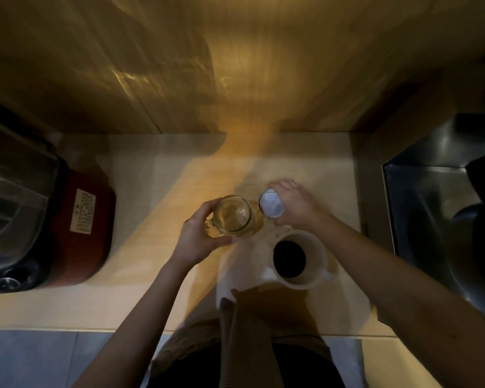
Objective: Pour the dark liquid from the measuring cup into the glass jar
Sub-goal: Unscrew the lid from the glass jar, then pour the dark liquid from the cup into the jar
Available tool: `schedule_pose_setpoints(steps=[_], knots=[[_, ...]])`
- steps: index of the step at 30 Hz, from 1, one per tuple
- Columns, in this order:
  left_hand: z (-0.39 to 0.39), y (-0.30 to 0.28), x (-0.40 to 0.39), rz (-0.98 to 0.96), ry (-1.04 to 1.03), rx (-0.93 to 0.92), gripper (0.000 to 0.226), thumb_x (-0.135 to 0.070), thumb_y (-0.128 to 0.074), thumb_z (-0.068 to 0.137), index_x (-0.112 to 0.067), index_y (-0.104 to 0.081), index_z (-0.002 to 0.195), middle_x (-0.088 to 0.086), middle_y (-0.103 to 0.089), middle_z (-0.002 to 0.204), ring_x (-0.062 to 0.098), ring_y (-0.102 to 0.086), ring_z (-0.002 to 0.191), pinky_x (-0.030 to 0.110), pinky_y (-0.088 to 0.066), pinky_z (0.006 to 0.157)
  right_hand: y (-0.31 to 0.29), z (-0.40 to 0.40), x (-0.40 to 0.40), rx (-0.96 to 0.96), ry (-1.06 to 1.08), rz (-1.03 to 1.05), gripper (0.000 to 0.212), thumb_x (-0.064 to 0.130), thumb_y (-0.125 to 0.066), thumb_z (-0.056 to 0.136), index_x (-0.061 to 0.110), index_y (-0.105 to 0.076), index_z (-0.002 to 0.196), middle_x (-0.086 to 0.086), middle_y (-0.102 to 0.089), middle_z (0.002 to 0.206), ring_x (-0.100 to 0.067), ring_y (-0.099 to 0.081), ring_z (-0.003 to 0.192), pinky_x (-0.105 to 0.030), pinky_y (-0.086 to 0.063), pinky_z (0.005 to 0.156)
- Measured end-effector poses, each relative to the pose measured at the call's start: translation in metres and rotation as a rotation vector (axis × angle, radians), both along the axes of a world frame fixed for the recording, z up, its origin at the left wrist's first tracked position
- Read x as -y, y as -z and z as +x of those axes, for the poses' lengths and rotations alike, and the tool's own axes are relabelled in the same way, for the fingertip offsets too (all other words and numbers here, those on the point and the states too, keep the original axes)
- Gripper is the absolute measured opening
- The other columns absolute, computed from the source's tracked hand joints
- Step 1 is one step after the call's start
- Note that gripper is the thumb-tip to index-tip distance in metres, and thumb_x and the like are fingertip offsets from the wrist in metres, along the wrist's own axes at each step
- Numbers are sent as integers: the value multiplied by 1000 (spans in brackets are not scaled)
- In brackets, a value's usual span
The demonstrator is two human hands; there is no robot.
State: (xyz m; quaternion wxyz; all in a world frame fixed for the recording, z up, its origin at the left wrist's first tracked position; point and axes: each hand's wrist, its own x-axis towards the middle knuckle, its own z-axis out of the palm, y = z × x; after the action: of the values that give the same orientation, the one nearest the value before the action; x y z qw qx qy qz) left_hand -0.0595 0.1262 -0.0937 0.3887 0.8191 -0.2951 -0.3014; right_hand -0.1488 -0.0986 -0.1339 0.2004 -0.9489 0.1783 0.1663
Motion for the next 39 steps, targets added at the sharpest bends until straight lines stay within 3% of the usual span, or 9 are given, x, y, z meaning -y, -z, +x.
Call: schedule_pose_setpoints(steps=[3,7,10,15,21,26,31,35,39], knots=[[0,0,0,-3,21,8,81,-30,-83,53,-19,-46,124,-12,-54,116,-1,-48,107,-3,-33,80,-9,0,4,-1,62,56,93,26,-80,66,13,-30,144,-6,-37,146,-24,-31,135,-32,-31,108],[0,2,-1,-4,15,20,80,-24,-84,56,-17,-45,125,-11,-53,116,5,-48,107,-2,-33,78,-24,-5,6,94,323,268,63,15,-69,80,6,-44,137,-13,-46,140,-27,-44,128,-31,-36,102],[-1,3,-1,-14,14,7,80,-22,-83,57,-18,-43,126,-10,-52,116,8,-47,107,14,-37,82,-37,-16,1,184,589,506,32,10,-64,83,3,-63,114,-14,-65,110,-23,-59,104,-28,-43,89],[-7,7,-3,-33,-19,-37,84,-19,-82,60,-18,-38,132,-6,-48,122,13,-45,111,25,-35,90,-54,-47,-11,351,759,668,10,4,-59,85,0,-68,87,-12,-63,74,-19,-56,67,-29,-48,74],[-17,14,-4,-8,-68,84,91,-33,-80,61,-18,-33,137,7,-50,136,26,-48,120,37,-41,96,-66,-105,-37,523,950,705,21,7,-49,95,3,-65,83,-12,-59,67,-4,-58,56,-14,-45,58],[-29,13,-3,-5,-175,65,85,-30,-78,65,-15,-33,136,11,-50,135,28,-47,122,36,-39,94,-48,-153,-65,503,1084,707,29,28,-48,97,8,-69,91,-9,-68,90,-22,-61,90,-35,-46,85],[-34,13,-5,3,-197,50,79,-33,-73,70,-13,-33,135,14,-49,136,29,-47,121,37,-40,95,-46,-164,-85,455,1020,750,40,41,-53,92,7,-72,100,-9,-70,99,-20,-62,97,-32,-47,86],[-33,11,-6,41,-180,44,82,-36,-72,71,-13,-30,137,16,-46,138,30,-46,123,41,-40,98,-45,-158,-90,463,995,723,45,44,-57,89,2,-69,77,-18,-69,84,-22,-61,82,-32,-44,77],[-32,9,-7,59,-174,20,83,-38,-72,71,-15,-29,138,17,-45,139,30,-46,124,42,-41,99,-48,-151,-90,495,997,736,42,35,-54,93,15,-54,55,-7,-60,70,-18,-56,76,-29,-40,75]])
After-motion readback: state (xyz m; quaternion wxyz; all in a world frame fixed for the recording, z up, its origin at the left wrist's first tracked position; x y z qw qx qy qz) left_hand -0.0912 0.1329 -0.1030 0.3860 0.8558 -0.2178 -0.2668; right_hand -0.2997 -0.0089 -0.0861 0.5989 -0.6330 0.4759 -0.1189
